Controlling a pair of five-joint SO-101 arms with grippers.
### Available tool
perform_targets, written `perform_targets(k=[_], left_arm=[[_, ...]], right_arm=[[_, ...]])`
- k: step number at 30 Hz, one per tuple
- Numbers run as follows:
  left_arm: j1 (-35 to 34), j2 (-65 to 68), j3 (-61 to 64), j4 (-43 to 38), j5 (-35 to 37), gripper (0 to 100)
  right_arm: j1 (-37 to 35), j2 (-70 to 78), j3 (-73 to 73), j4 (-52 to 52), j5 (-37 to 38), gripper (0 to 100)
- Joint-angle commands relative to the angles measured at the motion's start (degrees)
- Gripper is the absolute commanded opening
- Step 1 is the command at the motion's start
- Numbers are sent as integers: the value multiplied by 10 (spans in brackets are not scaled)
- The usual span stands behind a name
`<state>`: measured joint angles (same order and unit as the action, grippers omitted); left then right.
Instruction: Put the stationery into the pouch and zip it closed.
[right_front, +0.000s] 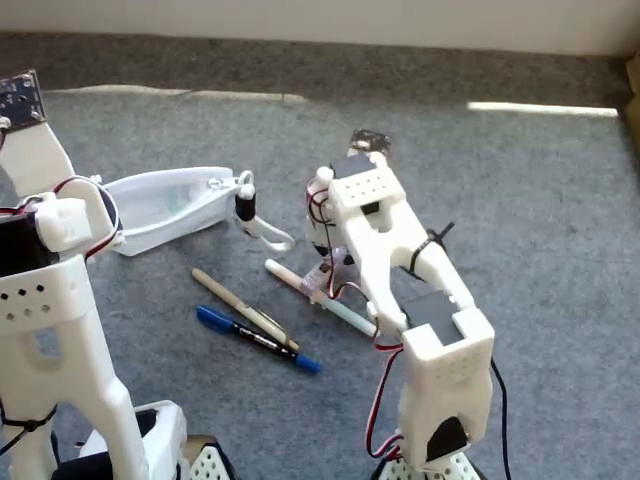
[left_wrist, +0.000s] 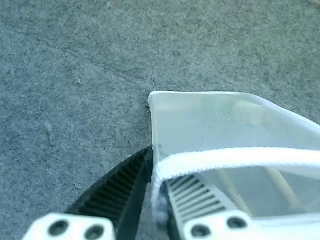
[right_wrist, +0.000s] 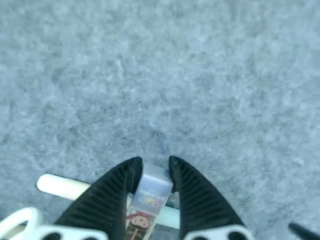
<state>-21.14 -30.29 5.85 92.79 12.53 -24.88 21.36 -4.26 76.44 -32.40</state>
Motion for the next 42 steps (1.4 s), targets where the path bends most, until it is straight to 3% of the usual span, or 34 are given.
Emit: perform_targets(k=[1,4,17,22,29,35,42], left_arm=[[-2,-2,1,-9,-4,7],[-2,-2,1,-9,-4,7],[0,-2,0,-9,-4,7],[0,-2,0,-9,-4,7],[0,-2,0,-9,-4,7],[0,-2,0,-9,-4,7],[0,-2,1,-9,-4,7]], right_arm=[[2,-75,3,-7,18,5],[-6,-117,31,-9,55,5],[-39,-277,93,-11,64,5],[-75,-337,130,-15,107,5],[-103,-473,227,-101,113,5],[-124,-590,313,-211,182,5],[-147,-676,382,-325,183,5]])
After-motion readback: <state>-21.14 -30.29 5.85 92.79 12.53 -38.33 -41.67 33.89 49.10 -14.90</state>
